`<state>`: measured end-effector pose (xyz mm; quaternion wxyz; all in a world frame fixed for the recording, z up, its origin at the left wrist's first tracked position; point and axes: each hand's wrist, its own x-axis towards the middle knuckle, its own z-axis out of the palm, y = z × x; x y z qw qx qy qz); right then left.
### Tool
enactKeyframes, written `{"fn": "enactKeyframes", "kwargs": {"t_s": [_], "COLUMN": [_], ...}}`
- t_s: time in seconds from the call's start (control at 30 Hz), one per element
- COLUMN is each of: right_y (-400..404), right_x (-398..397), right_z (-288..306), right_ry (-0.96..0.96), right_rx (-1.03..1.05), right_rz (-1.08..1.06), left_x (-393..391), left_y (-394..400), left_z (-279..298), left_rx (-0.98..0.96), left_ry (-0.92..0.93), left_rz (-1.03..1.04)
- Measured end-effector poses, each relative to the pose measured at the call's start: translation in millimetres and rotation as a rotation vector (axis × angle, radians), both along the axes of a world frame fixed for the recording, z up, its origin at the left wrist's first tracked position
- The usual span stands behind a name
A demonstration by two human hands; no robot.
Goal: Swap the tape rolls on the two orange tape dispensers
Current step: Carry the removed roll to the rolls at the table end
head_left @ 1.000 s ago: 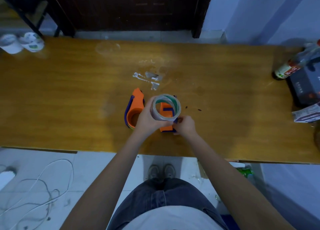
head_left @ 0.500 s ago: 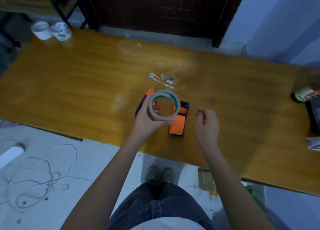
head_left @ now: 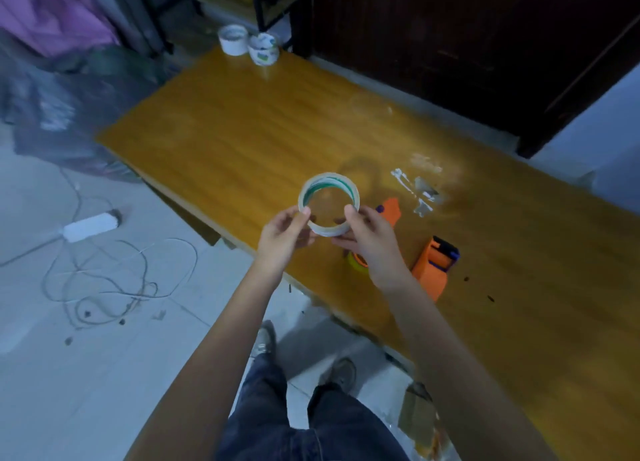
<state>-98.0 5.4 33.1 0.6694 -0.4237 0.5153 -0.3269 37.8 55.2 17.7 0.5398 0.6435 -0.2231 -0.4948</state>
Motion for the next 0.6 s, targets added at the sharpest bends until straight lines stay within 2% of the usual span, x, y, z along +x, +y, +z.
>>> {"fn": "enactKeyframes", "kwargs": {"t_s": [0.23,0.6], "right_y": [0.5,1.1], "right_x": [89.5,247.5], "right_z": [5.5,-2.5], "right_ry": [0.048,0.048], "right_rx": [0.111,0.195], "right_rz": [0.096,0.166], "left_x": [92.7,265.7], "left_y": [16.4,9.9], "left_z": [-3.6,0.6], "left_rx": [-0.005,0.052], "left_ry": [0.019,-0.018], "left_rz": [0.138,0.125]}}
